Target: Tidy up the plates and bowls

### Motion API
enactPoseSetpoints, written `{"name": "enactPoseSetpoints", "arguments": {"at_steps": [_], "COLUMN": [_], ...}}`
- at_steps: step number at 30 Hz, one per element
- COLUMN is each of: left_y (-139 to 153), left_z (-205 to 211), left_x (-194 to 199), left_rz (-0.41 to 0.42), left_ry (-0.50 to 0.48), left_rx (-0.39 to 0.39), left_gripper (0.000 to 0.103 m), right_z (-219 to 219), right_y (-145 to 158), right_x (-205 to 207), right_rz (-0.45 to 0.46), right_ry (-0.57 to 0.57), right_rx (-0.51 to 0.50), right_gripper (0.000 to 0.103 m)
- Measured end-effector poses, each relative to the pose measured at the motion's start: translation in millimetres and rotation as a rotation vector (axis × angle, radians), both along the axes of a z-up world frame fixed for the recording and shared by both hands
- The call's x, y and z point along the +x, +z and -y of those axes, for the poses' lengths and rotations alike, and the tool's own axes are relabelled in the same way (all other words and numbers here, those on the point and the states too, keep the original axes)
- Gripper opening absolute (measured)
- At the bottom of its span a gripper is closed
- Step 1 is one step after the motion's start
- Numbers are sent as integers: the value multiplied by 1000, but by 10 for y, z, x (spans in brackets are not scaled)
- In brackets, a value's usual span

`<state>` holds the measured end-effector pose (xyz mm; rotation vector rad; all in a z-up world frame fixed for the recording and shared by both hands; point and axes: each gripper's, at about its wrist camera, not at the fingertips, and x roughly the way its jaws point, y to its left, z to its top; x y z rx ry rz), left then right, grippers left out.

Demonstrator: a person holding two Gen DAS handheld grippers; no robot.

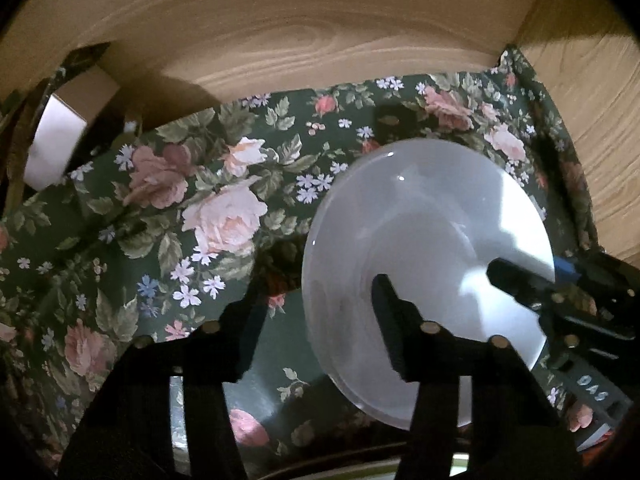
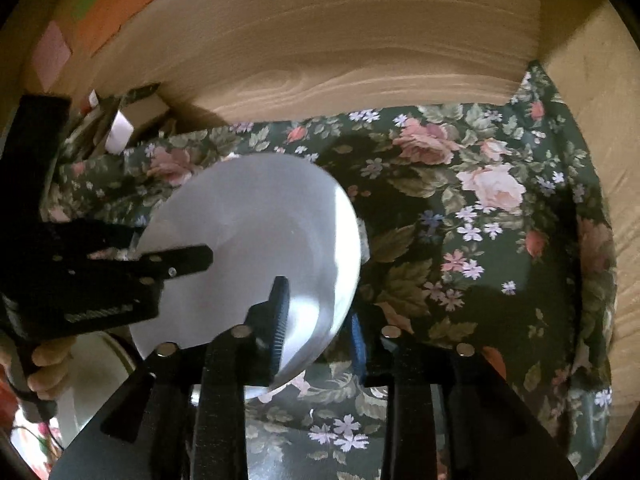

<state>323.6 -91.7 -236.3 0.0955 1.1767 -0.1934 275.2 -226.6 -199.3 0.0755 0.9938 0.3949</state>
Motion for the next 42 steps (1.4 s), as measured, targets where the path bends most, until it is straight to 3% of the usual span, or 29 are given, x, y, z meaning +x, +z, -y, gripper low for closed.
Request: {"name": "enactPoseSetpoints", "arguments": {"at_steps": [8, 9, 18, 33, 42], "left_y": [-7, 5, 205, 846, 1099], "left_z": [91, 105, 145, -38, -184], "left_x": [5, 1, -91, -505, -864], "left_rz": [-3, 3, 39, 200, 270], "left_ry": [-45, -47, -62, -22, -2], "left_rx": [-9, -3, -10, -71, -89], "left_gripper": [22, 22, 22, 22, 22], "right_z": [62, 50, 19, 0, -127], "right_y": [-118, -136, -56, 649, 891], "right_x": [69, 68, -39, -443, -723], "right_rz": [-52, -57, -21, 170, 235], "right_ry": [-1, -2, -37, -20, -2], "right_rx": [38, 48, 48, 62, 66], "right_gripper": [26, 22, 22, 22, 22]}}
